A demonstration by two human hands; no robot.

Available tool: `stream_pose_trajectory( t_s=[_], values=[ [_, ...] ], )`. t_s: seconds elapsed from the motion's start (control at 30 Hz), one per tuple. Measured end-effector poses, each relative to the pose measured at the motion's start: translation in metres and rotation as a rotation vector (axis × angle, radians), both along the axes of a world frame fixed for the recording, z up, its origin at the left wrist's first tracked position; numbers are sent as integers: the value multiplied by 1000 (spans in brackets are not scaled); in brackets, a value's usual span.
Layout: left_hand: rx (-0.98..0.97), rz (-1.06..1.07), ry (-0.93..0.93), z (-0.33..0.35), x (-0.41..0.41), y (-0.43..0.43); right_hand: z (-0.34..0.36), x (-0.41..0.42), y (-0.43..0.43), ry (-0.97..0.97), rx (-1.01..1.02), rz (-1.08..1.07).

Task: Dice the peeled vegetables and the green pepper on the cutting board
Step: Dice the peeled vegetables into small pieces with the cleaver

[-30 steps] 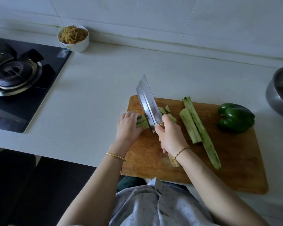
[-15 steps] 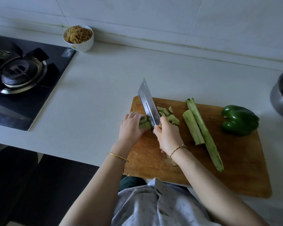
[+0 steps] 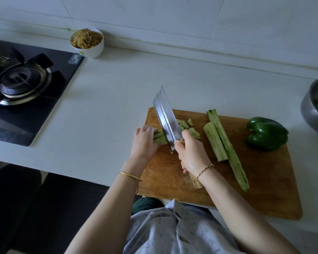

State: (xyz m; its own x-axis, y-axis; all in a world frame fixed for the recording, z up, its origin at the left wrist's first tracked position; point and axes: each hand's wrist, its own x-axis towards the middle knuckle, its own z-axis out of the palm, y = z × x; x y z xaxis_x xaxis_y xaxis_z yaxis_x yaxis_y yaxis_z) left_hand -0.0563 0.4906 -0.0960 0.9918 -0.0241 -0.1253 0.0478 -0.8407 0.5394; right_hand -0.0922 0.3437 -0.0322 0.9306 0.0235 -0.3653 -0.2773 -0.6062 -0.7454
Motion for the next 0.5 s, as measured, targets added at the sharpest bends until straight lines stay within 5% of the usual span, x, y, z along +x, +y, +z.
stream_pose_trajectory(
  t_s=[0.37,0.5],
  values=[
    [-10,-6,-10,2,-2,0,-6,6,13,8,-197,65],
    [-11,-16,17,6,-2,1,-10,5,10,5,-93,8]
  ],
)
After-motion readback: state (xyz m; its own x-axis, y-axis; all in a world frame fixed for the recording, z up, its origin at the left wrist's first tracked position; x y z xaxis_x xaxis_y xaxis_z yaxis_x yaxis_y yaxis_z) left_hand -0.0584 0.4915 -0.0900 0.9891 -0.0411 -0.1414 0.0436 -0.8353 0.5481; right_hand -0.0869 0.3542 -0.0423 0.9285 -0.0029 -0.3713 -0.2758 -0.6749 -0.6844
